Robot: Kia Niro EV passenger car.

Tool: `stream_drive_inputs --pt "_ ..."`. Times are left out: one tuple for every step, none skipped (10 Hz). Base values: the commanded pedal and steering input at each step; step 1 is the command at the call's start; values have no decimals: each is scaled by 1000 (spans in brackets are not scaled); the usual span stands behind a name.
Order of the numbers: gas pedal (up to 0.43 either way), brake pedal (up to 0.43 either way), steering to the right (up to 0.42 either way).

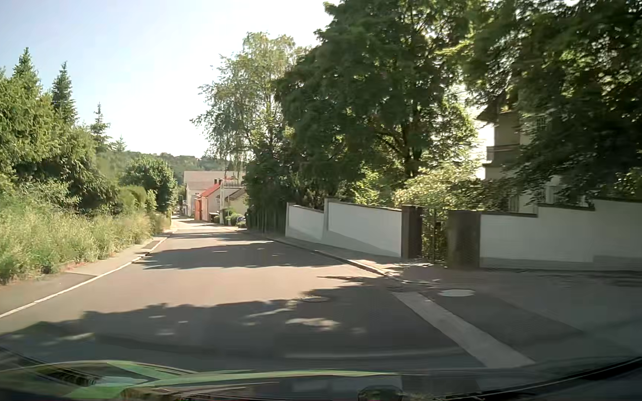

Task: Follow the waypoints while adhering to traffic rules and regulations

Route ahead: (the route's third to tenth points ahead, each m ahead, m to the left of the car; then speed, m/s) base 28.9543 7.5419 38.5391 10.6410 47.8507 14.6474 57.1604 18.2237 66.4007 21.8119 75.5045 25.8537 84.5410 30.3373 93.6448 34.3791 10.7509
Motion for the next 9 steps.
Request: stream_drive_inputs --pt "79 0 -101" --pt "79 0 -99" --pt "79 0 -99" --pt "79 0 -98" --pt "79 0 -98" --pt "79 0 -97" --pt "79 0 -96" --pt "67 0 -96" --pt "67 0 -94"
